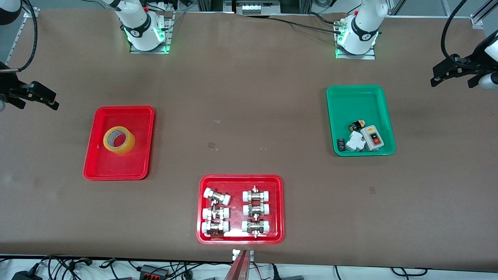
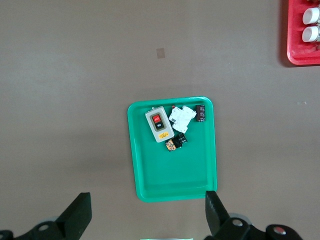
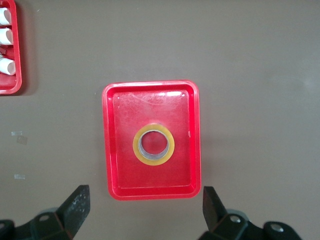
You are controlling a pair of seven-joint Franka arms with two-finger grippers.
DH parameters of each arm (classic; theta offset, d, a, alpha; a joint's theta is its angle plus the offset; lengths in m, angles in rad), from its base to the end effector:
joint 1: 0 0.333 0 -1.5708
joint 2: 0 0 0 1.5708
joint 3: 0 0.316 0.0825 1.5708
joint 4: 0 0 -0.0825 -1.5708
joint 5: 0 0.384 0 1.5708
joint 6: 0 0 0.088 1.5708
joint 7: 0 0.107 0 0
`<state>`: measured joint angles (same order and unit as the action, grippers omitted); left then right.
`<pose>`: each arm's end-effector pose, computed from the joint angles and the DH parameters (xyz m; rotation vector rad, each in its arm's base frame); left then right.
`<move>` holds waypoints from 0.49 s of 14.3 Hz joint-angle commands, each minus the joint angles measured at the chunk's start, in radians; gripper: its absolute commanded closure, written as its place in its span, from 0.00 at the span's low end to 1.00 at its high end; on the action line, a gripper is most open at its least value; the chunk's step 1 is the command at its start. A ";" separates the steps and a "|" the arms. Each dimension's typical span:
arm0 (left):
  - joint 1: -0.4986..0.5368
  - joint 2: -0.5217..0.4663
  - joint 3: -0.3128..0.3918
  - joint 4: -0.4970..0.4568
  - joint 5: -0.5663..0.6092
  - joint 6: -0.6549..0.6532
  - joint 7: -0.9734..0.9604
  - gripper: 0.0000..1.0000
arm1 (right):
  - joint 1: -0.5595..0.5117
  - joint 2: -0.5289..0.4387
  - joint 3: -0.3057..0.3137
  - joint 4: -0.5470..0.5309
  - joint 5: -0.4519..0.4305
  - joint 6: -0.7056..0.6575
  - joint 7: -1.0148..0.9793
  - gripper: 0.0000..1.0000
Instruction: Left arm passes tape to right arm into tray
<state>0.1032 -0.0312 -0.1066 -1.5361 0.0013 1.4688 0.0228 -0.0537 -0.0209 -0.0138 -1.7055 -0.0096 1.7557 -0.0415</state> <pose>0.5345 -0.0027 0.6488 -3.1365 0.0407 0.0570 0.5608 -0.0388 0.5885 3.1264 -0.0384 0.1102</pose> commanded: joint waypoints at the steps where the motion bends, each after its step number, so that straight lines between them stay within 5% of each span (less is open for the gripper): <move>1: 0.004 0.011 -0.004 0.027 0.016 -0.008 0.016 0.00 | 0.003 -0.020 0.002 -0.016 -0.004 -0.015 -0.005 0.00; 7: 0.012 0.011 -0.004 0.027 0.011 -0.008 0.016 0.00 | 0.003 -0.033 -0.002 -0.016 0.003 -0.064 0.002 0.00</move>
<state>0.1070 -0.0312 -0.1059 -1.5361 0.0013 1.4688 0.0228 -0.0531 -0.0261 -0.0135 -1.7056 -0.0096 1.7060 -0.0415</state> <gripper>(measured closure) 0.000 0.000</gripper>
